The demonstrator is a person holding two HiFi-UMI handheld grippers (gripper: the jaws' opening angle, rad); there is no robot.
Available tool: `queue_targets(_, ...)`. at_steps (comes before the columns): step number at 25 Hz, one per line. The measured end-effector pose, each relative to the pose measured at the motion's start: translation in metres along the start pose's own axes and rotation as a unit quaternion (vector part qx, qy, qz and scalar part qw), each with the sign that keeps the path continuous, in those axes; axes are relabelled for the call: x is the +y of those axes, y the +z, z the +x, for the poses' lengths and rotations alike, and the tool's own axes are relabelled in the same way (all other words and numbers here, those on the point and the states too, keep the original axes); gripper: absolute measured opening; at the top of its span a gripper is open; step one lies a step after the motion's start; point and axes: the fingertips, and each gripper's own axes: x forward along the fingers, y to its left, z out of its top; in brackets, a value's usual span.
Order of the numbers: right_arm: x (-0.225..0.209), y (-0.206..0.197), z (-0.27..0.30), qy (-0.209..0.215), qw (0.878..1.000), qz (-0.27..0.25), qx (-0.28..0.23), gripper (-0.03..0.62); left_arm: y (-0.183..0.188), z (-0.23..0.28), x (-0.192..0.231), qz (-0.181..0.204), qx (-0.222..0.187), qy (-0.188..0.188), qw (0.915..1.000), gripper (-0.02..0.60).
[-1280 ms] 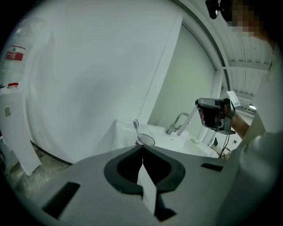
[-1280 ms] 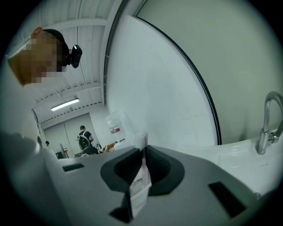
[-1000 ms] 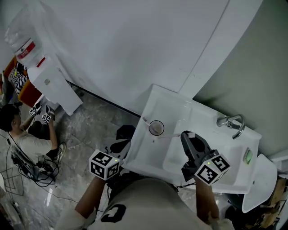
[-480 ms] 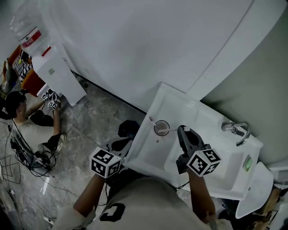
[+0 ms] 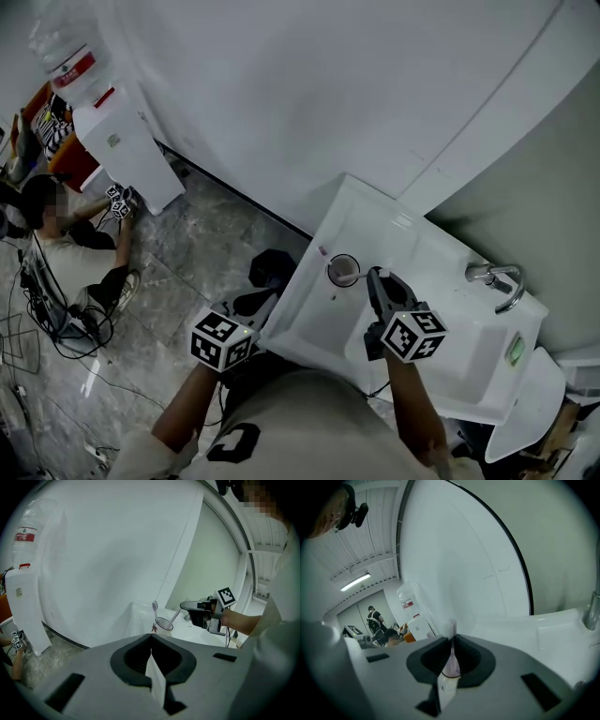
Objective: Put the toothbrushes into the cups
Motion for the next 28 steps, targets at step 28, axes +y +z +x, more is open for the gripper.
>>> queue_targets(28,-0.016,-0.034,0.024,-0.007,0.999,0.021,0.032,0.034,0.006,0.002,-0.003,0.005,0.0,-0.004,1.0,0.02)
